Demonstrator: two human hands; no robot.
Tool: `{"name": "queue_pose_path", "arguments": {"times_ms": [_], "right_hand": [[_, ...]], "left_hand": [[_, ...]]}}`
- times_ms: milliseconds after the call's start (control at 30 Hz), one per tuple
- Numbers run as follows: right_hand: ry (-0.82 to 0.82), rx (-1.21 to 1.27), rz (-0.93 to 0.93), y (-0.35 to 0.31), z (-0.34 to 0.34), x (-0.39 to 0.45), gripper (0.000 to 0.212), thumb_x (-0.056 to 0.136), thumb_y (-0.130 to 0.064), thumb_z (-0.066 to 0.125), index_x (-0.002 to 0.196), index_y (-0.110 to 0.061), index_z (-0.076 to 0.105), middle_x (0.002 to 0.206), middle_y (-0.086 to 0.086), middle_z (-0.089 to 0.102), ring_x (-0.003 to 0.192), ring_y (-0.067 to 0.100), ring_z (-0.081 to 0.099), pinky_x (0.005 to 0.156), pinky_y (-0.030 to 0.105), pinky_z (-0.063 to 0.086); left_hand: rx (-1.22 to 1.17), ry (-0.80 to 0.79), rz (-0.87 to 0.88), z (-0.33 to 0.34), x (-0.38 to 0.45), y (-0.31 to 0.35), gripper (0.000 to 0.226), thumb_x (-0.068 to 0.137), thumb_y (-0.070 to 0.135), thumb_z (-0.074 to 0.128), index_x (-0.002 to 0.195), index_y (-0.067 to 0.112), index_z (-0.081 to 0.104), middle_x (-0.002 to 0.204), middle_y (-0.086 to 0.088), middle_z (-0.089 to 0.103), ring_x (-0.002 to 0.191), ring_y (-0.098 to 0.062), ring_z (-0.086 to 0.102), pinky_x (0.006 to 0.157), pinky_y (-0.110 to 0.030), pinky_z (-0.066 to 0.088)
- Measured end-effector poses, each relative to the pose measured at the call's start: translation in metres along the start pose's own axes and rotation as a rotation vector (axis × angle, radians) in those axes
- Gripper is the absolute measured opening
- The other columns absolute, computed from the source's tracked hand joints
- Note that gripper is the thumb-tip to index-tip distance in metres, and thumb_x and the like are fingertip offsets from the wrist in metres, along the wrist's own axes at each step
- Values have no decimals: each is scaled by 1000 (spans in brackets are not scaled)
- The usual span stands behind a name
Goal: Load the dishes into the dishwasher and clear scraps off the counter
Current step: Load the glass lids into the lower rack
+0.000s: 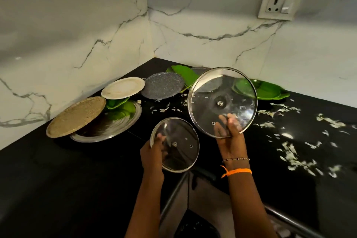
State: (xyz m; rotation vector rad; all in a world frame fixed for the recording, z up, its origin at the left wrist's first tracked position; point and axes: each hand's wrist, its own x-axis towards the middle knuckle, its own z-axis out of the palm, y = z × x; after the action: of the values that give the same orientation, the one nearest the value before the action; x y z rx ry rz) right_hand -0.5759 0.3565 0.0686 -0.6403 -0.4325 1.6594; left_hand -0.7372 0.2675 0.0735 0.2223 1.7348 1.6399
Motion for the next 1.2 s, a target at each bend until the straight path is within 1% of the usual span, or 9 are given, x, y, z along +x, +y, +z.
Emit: {"name": "queue_pose_path", "arguments": {"times_ms": [133,300,400,500,700,867,1033,1100,1200], "right_hand": [[30,111,27,-28,-63,-59,43,93,-25,42,69,-15,76,64,-1,70,54,5,65,52,15,53],[56,90,58,-59,-128,-141,28,75,-25,53,71,-11,77,61,2,69,54,8,65,52,16,53],[45,96,12,-80,-155,-186,28,56,-27,75,77,-7,76,65,5,71,57,10,67,56,18,55],[51,132,-12,-97,-174,-228,29,52,-21,74,76,-5,76,65,6,72,56,10,67,56,16,55],[105,178,-132,-114,-230,-324,57,26,-17,89,79,-2,76,67,8,72,59,12,69,55,19,55],[457,150,-108,-107,-280,-432,24,67,-9,53,72,-5,76,63,8,70,49,11,64,46,16,51],[701,5,-68,-106,-328,-527,33,38,-13,79,69,-5,68,53,5,60,43,10,57,47,15,48],[844,-64,-10,-114,-340,-556,9,71,-7,64,75,-6,56,44,1,56,38,9,55,46,16,46],[1039,-138,42,-131,-380,-592,23,85,5,38,70,-5,52,36,-1,52,34,10,52,41,15,45]], "left_hand": [[74,-65,107,-2,-71,-21,25,93,26,53,95,5,67,71,-3,60,55,-7,55,39,-9,41],[174,-218,107,-11,-165,-61,25,95,25,49,98,6,65,70,-2,57,48,-2,56,42,-7,40],[306,-313,87,-19,-205,-82,19,93,24,52,91,11,66,73,-2,57,70,-12,61,67,-23,49],[411,-415,113,-27,-237,-102,15,91,25,55,88,15,67,93,-10,66,89,-23,59,86,-39,47],[515,-601,115,-56,-303,-134,16,93,25,54,78,23,58,81,3,58,83,-17,56,82,-36,47],[524,-666,61,-96,-358,-194,22,92,23,56,100,3,63,95,-13,62,85,-23,54,72,-30,43],[671,-706,-49,-125,-414,-270,34,92,27,54,111,0,60,109,-19,62,97,-32,58,85,-38,49],[766,-737,-68,-128,-433,-292,39,92,31,52,114,0,59,116,-21,61,105,-37,57,93,-46,48],[865,-765,-58,-120,-470,-315,39,93,31,49,119,1,54,120,-20,56,112,-39,51,90,-44,46]]}}
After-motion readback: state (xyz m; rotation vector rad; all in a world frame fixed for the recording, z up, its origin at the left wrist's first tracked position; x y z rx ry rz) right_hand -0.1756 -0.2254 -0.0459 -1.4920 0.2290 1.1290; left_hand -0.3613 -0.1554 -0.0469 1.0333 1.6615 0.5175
